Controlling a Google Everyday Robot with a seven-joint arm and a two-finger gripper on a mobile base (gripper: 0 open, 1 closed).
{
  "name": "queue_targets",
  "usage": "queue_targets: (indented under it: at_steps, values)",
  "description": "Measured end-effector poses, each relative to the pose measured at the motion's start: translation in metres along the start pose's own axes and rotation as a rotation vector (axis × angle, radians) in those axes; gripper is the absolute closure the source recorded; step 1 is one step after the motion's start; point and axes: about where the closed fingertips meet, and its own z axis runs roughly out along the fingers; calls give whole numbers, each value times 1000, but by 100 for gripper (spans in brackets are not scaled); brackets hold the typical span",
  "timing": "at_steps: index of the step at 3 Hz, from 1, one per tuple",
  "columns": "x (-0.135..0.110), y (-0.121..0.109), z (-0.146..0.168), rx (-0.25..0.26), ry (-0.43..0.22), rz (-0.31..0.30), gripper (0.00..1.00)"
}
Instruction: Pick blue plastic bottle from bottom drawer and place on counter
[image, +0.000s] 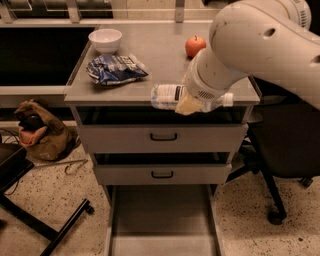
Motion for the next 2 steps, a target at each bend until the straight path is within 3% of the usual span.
queue_targets:
  at_steps: [1,2]
  values:
    - [-3,-32,0,101,-34,-40,100]
    - [1,-51,31,197,-58,-64,100]
